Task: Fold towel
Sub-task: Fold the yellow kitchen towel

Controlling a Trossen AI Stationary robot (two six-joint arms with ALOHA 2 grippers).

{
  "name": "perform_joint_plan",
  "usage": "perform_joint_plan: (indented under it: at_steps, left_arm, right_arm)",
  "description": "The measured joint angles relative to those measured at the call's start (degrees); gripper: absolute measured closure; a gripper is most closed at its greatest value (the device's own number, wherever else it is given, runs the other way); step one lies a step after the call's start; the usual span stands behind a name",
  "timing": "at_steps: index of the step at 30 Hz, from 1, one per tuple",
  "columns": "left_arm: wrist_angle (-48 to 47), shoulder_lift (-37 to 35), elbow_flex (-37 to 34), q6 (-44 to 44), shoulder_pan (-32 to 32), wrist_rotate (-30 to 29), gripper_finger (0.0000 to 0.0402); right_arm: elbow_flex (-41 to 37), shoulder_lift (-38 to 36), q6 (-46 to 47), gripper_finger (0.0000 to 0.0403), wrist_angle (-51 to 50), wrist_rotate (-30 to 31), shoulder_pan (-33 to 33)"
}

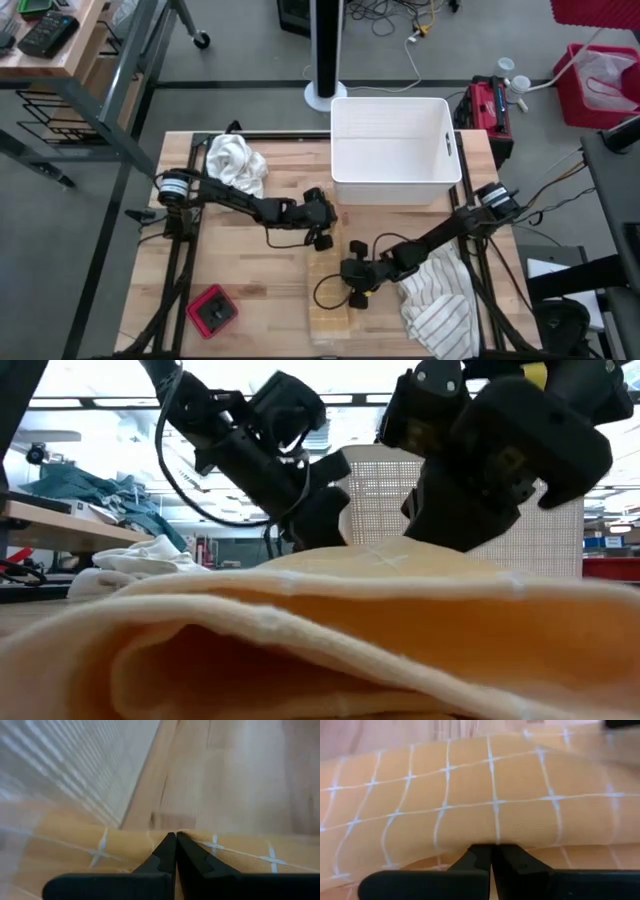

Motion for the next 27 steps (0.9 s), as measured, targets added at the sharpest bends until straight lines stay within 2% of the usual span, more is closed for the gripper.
perform_joint_plan:
  at_steps: [6, 15, 27]
  left_arm:
    - [3.42, 2.67, 0.03, -2.11, 0.0, 0.2, 0.0402]
    - [4.04, 2.97, 1.68, -5.92, -0.02, -0.24, 0.0395]
    - [3.28, 2.51, 2.95, -11.16, -0.02, 0.75, 0.0265]
  right_arm:
    - [-0.02, -2.0, -0.88, 0.0403, -2.77, 1.97, 0.07]
    - [-0.02, -3.04, -1.07, 0.0403, -4.08, 2.56, 0.07]
    - [-0.28, -6.08, -1.28, 0.0403, -8.59, 1.93, 0.36]
